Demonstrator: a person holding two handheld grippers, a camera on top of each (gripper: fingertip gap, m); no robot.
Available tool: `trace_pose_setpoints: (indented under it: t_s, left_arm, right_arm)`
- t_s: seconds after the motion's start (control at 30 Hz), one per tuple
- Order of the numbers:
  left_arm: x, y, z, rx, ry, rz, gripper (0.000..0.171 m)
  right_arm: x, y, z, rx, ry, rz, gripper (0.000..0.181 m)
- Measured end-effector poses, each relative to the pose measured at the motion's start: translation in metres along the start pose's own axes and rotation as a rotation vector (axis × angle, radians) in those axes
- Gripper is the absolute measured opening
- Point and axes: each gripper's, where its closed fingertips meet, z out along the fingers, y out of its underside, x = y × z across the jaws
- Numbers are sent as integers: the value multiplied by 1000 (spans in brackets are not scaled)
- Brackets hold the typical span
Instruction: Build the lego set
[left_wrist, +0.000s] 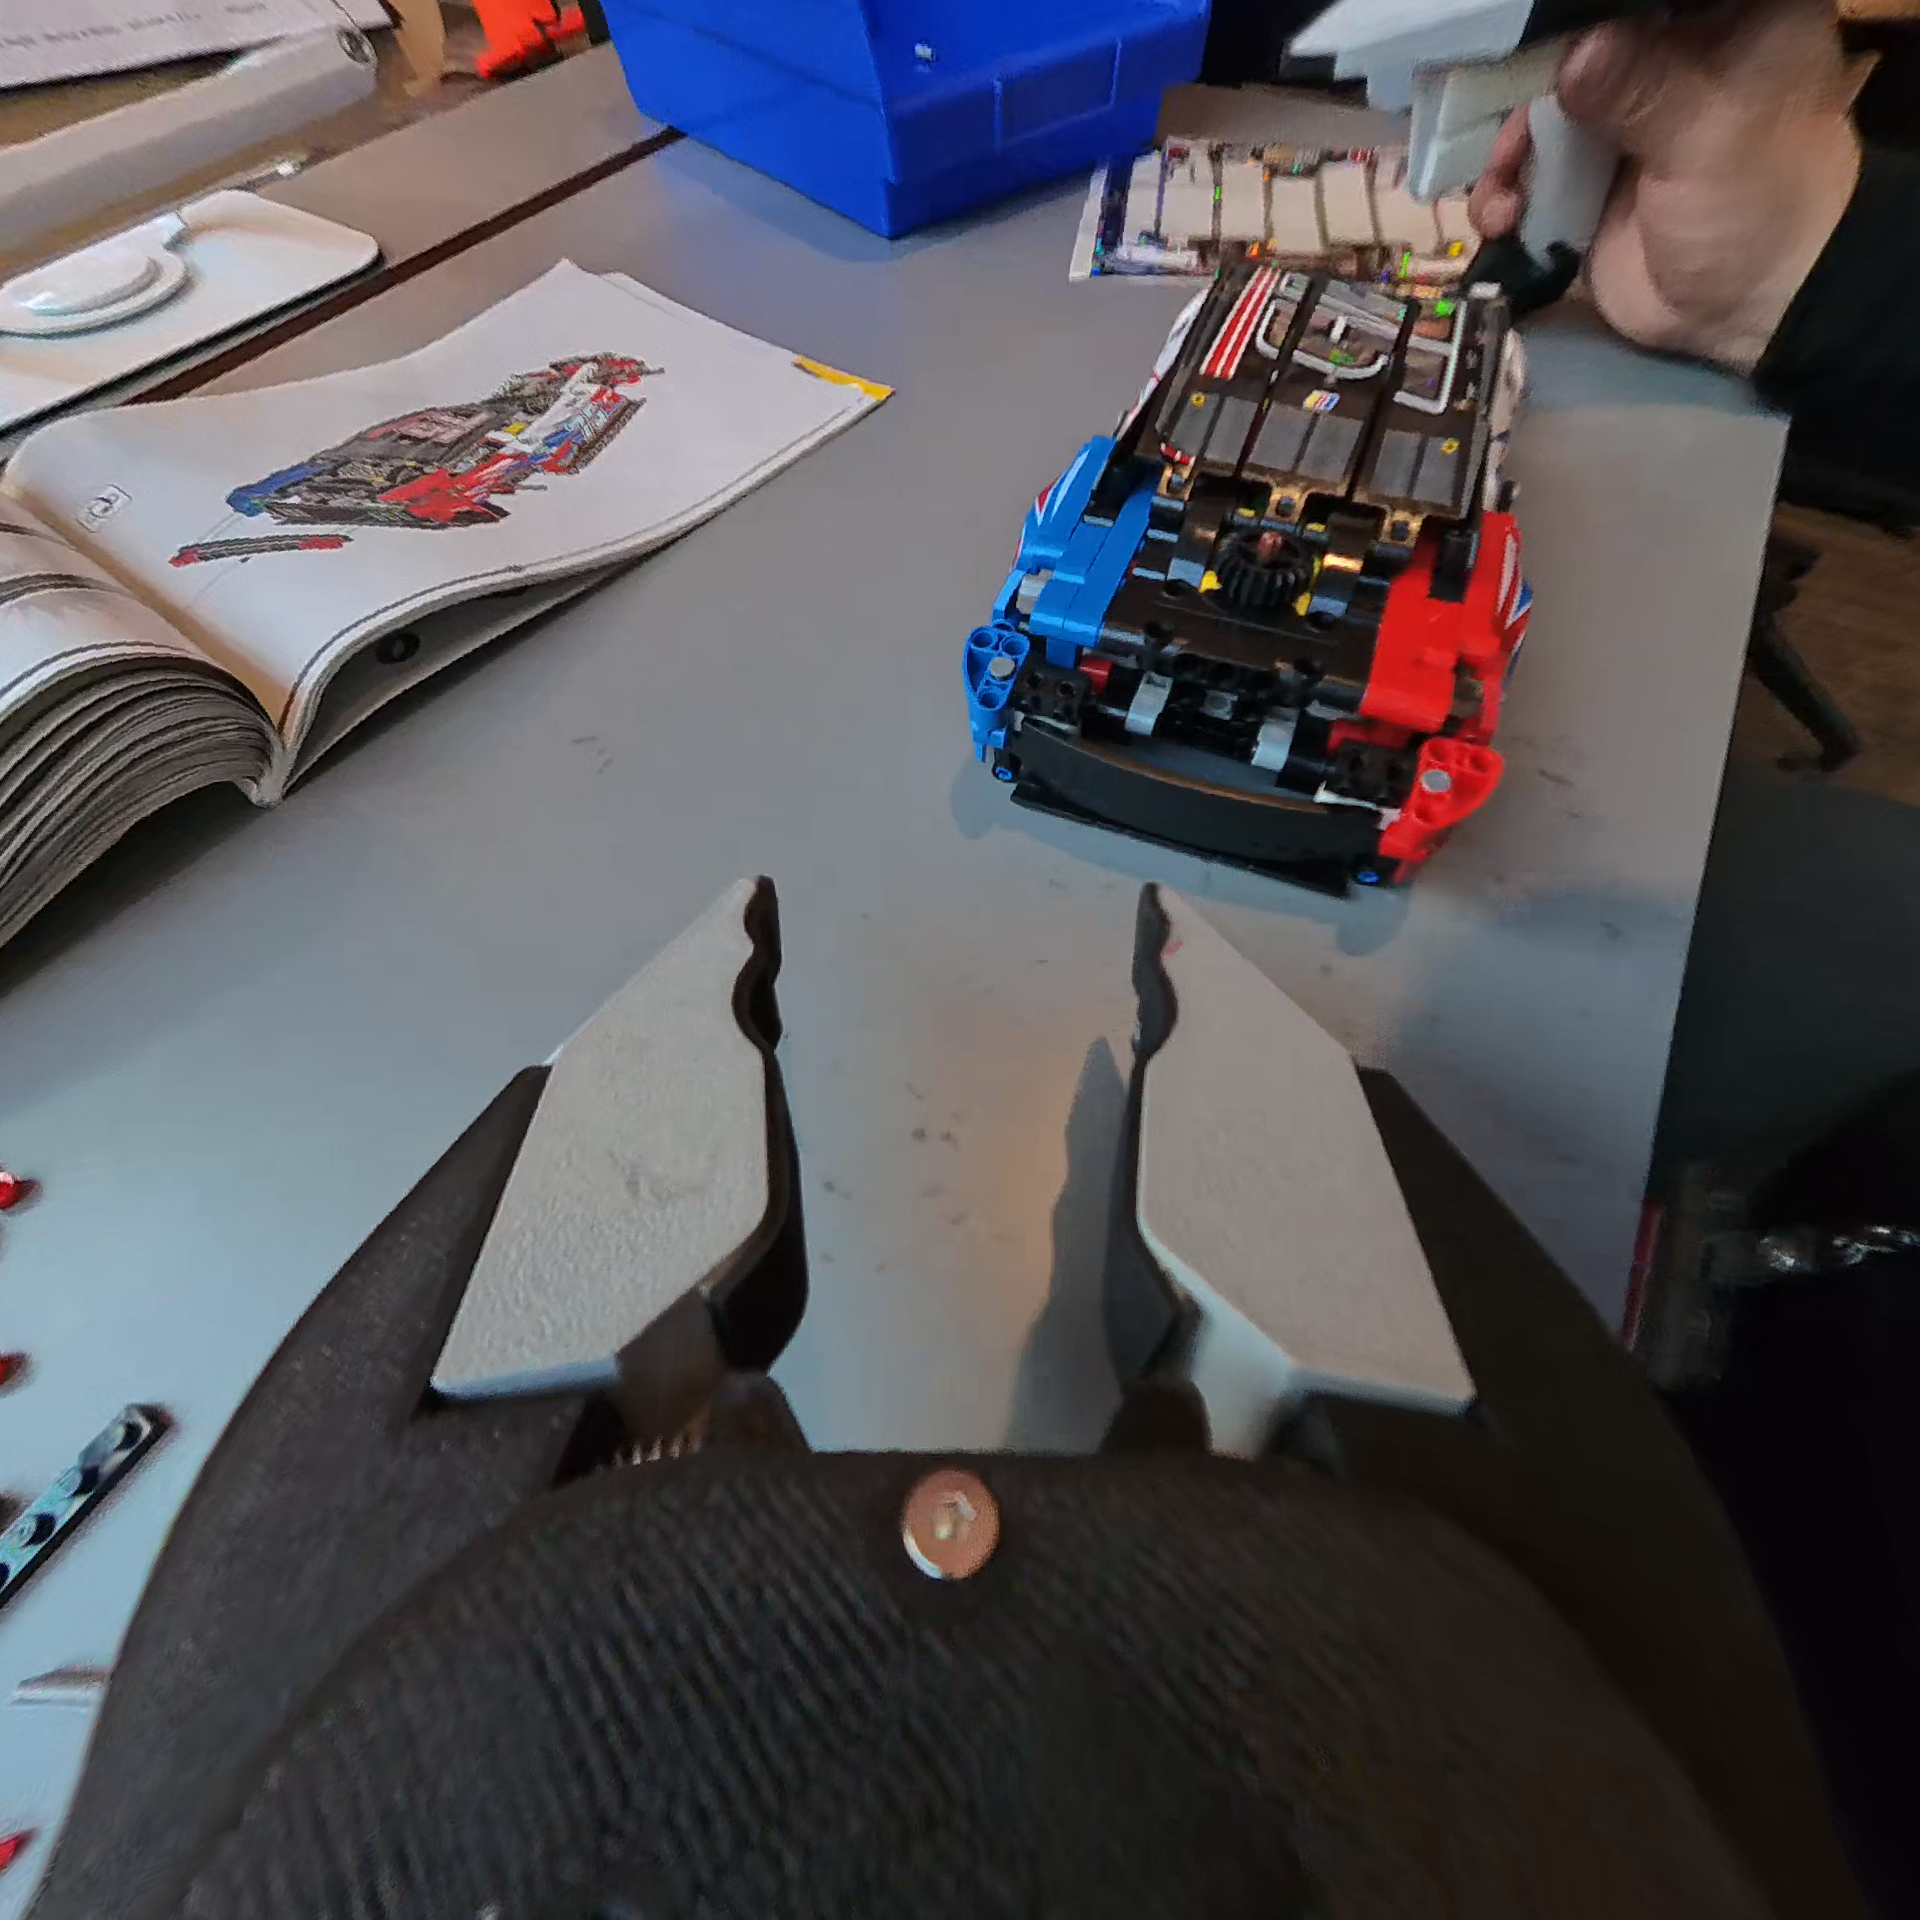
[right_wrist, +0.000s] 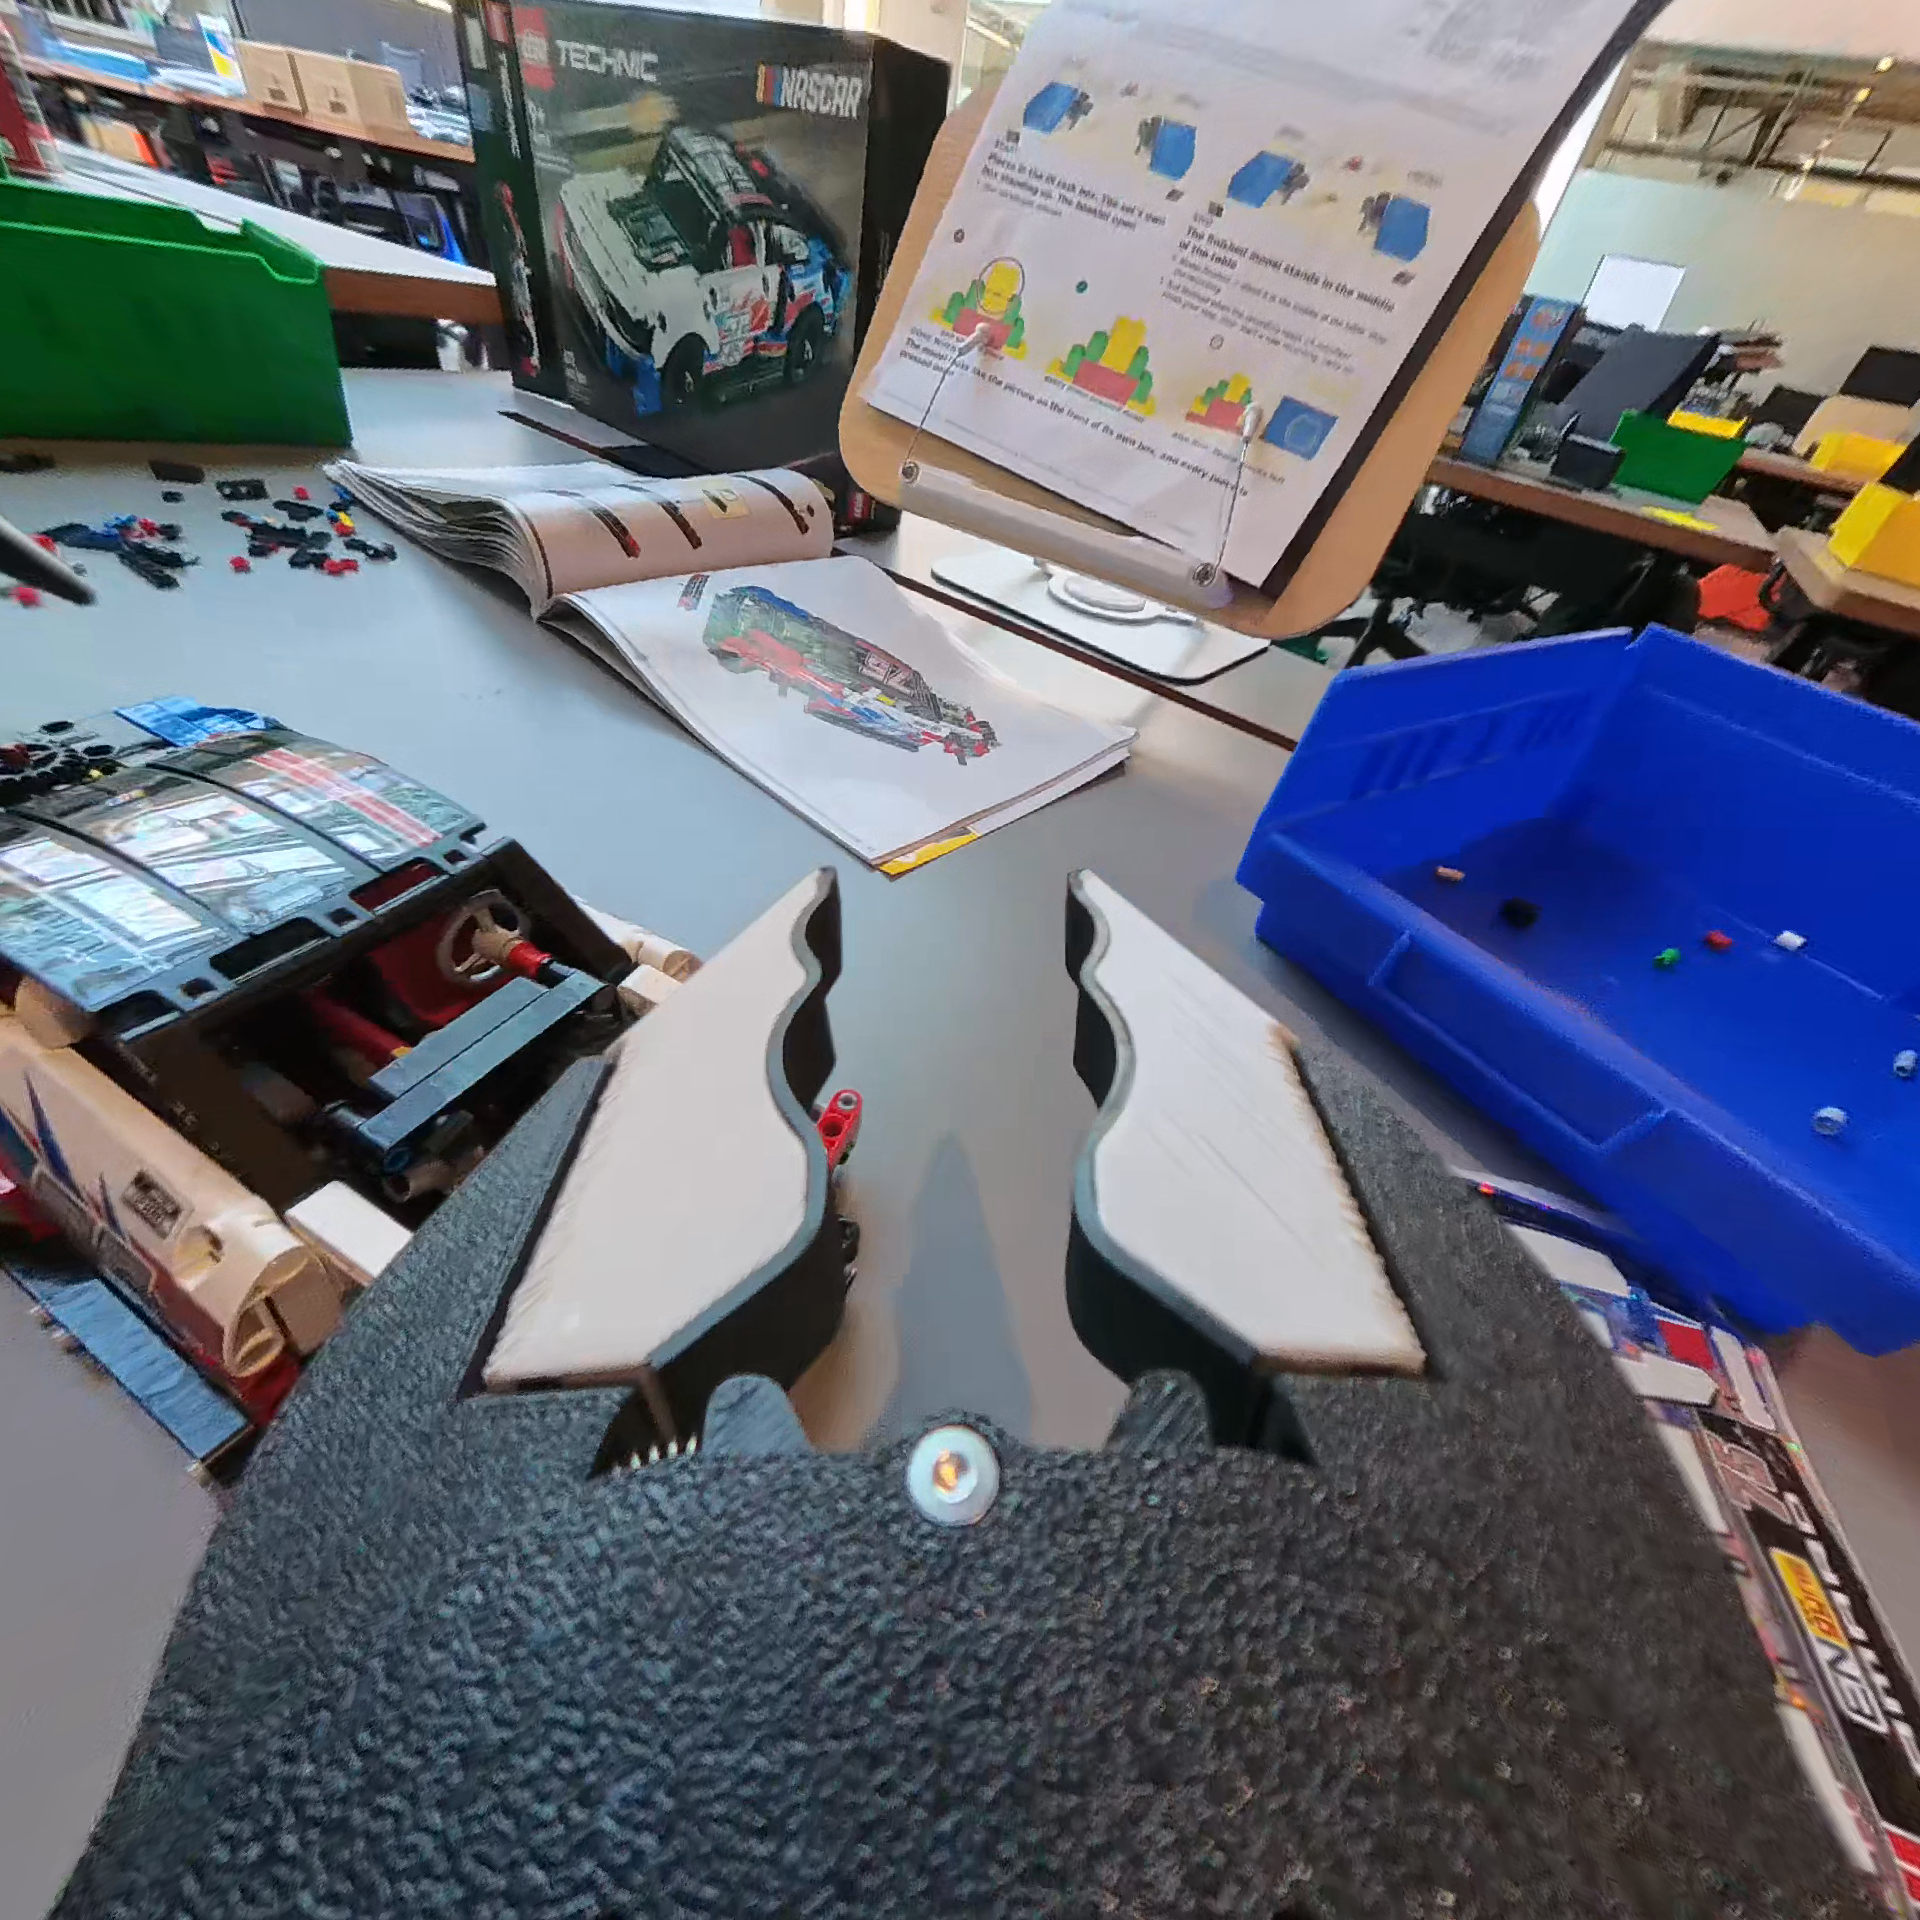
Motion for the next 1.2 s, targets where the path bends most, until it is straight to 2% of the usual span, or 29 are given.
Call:
trace_pose_setpoints:
  t_s: [0.07,0.13,0.2,0.27,0.37,0.43,0.53,0.63,0.73,0.87,0.93,1.0,1.1,1.2]
  left_arm:
    - [2,-7,-7,65,37,-21,63]
    - [6,-11,-11,100,91,-39,54]
    - [6,-9,-9,79,114,-67,51]
    - [10,-1,-2,10,142,-73,58]
    - [24,14,8,-115,204,-39,71]
    - [35,15,12,-139,245,-35,65]
    - [45,9,18,-128,287,-82,61]
    - [53,9,25,-157,333,-129,61]
    - [65,10,27,-178,387,-113,61]
    - [81,6,33,-186,453,-89,60]
    - [89,7,36,-203,482,-59,68]
    - [104,-1,33,-162,561,-33,55]
    - [107,-4,33,-141,559,-22,62]
    - [94,-13,23,-43,493,-34,65]
  right_arm:
    - [-2,0,-2,1,4,-17,40]
    - [-1,0,-4,0,1,-2,44]
    - [-3,-2,-8,14,-27,26,41]
    - [-12,-4,-14,21,-78,48,42]
    - [-56,2,-28,-65,-244,57,53]
    - [-89,4,-40,-121,-323,-10,56]
    - [-119,4,-47,-189,-347,-125,69]
    - [-131,12,-41,-295,-338,-236,81]
    - [-120,26,-28,-400,-255,-367,77]
    - [-108,26,-17,-450,-231,-354,89]
    - [-95,27,-13,-471,-187,-357,88]
    - [-79,29,-11,-488,-128,-337,80]
    - [-69,26,-12,-452,-96,-251,73]
    - [-55,20,-14,-355,-38,-134,70]
